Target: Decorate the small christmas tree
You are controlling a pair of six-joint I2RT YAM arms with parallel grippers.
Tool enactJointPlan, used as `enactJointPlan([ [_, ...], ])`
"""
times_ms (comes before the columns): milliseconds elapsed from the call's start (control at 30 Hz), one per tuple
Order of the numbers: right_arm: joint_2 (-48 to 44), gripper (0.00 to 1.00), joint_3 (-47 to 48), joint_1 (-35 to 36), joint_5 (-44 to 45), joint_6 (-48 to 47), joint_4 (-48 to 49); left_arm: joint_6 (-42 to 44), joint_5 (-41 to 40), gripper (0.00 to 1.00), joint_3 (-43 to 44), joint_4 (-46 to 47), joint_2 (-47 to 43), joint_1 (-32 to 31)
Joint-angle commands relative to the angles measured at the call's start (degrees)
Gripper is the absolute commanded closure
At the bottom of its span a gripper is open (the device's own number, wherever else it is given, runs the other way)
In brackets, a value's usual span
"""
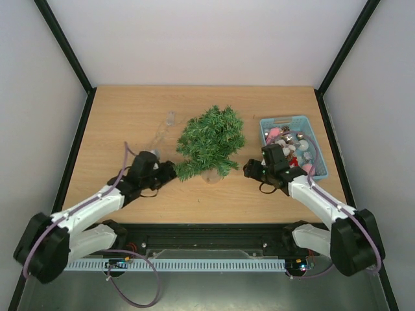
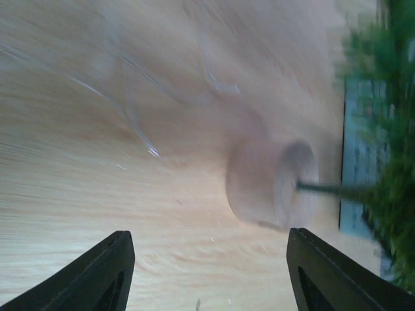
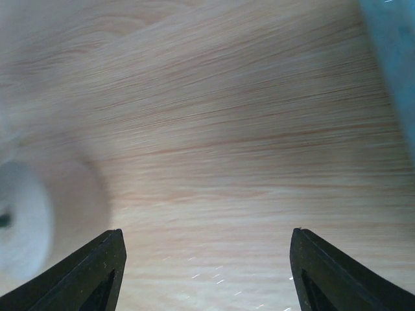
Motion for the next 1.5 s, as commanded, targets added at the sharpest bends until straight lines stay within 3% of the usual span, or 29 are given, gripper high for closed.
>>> enactJointPlan([
  [0,6.5,0.29,1.9,-3.8,4.5,-5.9,-2.6,8.4,-4.1,0.28,2.1,-15.9,-6.0,10.3],
  [167,12.7,0.31,6.9,-9.6,6.9,-8.3,-2.9,16.9,-3.5,0.03,9.4,-20.8,-3.6,23.5],
  [333,12.5,0.32,9.4,-12.1,1.8,-8.5,-3.4,21.6,-4.9,0.01,21.3,-22.5,6.9,29.3],
  [633,1.5,0.32,9.7,-12.1,-9.7,-7.0,-8.6,30.7,-8.6,0.01,48.1,-25.3,30.5,27.0],
  [967,-4.2,0.32,12.7,-12.0,-11.7,-8.4,-15.8,36.0,-13.0,0.07,83.5,-37.4,60.9,20.6],
  [1100,-3.8,0.32,13.0,-12.1,-12.4,-8.5,-16.0,36.8,-13.0,0.07,92.9,-40.2,69.3,19.3],
  [1233,-3.9,0.32,12.5,-12.0,-13.1,-8.3,-15.6,37.0,-13.6,0.07,98.9,-42.4,75.0,19.0],
  [1467,-3.7,0.32,11.0,-12.1,-14.5,-8.2,-14.3,37.4,-16.5,0.07,99.5,-41.0,78.3,18.8],
])
